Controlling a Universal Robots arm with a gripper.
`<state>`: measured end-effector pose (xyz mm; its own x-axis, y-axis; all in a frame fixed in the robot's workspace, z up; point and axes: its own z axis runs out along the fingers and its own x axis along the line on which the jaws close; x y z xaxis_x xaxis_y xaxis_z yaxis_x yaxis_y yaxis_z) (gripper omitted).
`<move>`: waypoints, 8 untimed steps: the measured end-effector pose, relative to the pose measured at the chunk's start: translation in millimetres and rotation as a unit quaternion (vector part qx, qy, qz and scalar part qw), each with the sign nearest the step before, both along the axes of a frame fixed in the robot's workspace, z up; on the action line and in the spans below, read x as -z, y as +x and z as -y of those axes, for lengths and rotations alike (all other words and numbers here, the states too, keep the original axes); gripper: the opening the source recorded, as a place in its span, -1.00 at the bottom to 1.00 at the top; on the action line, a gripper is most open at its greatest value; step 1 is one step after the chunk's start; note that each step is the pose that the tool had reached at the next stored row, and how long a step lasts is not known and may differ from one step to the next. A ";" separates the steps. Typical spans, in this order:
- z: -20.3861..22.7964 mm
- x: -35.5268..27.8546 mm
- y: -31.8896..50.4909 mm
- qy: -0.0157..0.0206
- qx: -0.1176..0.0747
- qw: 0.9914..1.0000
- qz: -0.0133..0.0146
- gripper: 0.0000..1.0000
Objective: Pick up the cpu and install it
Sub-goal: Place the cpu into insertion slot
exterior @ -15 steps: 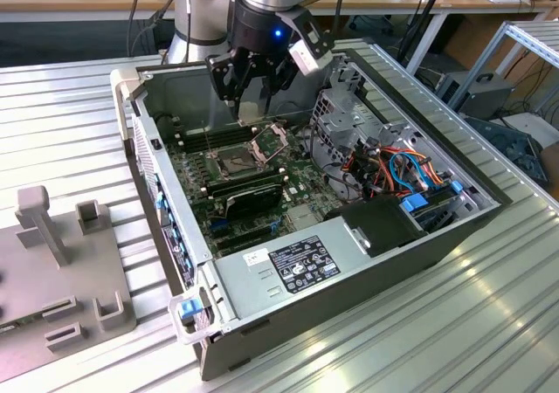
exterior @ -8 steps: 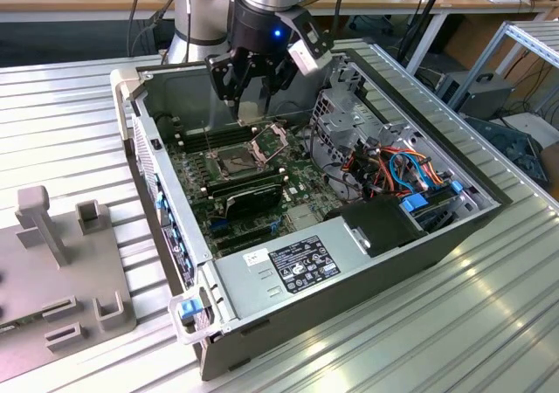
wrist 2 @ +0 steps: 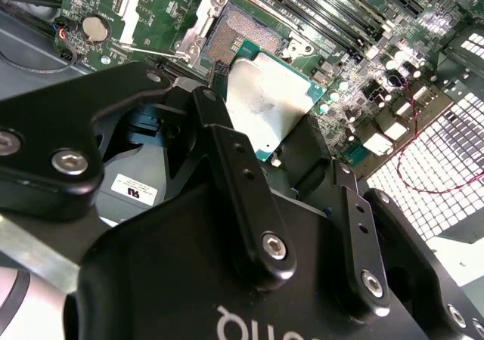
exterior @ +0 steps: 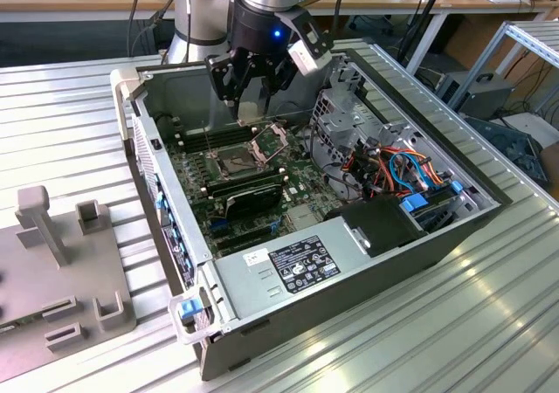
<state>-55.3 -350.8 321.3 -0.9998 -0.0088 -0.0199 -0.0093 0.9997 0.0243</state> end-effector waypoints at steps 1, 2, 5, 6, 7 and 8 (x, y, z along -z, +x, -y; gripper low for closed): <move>0.0 0.0 0.0 0.000 0.000 1.000 0.000 0.07; 0.0 0.0 0.0 0.000 0.000 1.000 0.000 0.07; 0.0 0.1 0.0 0.000 0.000 1.000 0.000 0.07; 0.0 0.1 0.0 0.000 0.000 1.000 0.000 0.07; 0.0 0.1 0.0 0.000 0.001 1.000 0.000 0.07; 0.0 0.2 0.0 0.000 0.003 1.000 0.000 0.07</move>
<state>-55.3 -350.8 321.1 -0.9998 -0.0026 -0.0199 -0.0031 0.9997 0.0244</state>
